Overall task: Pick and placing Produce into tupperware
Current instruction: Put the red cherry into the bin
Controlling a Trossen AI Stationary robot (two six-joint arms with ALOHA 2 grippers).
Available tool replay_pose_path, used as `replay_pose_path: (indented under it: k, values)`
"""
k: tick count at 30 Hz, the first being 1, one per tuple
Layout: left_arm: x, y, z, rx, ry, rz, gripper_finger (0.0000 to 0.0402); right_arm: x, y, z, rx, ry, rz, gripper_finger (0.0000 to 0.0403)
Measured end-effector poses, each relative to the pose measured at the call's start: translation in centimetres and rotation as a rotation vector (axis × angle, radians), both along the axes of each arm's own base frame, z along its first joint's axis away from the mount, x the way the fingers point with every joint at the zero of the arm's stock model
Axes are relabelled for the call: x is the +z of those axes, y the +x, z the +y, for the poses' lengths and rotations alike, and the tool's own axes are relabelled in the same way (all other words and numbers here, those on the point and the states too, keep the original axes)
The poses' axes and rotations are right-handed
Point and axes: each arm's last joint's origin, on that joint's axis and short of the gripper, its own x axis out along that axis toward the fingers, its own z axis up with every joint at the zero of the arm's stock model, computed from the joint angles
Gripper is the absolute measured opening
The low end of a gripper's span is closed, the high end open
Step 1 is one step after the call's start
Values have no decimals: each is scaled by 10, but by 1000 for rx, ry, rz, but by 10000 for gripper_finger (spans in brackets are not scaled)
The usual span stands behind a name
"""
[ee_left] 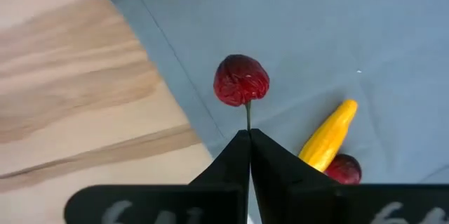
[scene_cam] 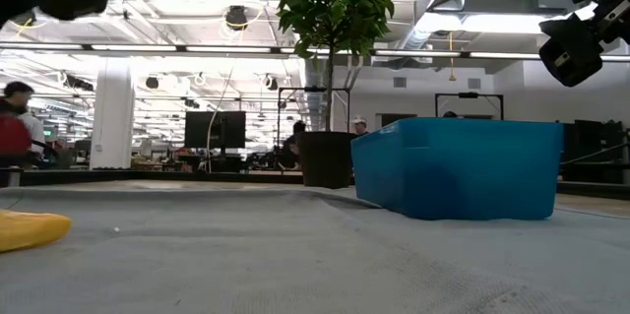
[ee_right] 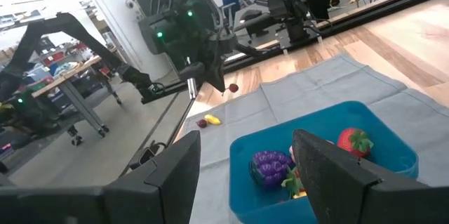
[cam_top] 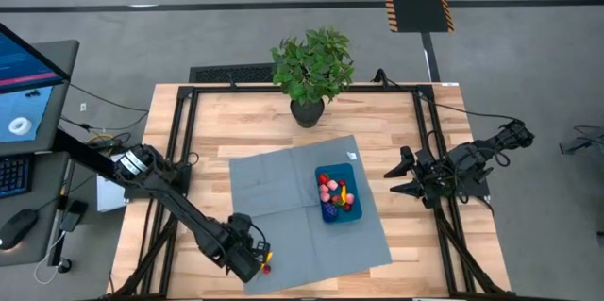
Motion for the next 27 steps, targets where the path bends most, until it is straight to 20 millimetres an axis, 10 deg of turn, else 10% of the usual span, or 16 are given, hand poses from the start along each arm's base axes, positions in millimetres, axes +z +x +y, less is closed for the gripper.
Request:
replay_pose_path:
  k: [10,27]
  values:
    - [54,4,3,-104,339,-246,0,0,0,0,0,0,0,249]
    - [152,-44,36,-360,782,-640,0,0,0,0,-2,8,0,249]
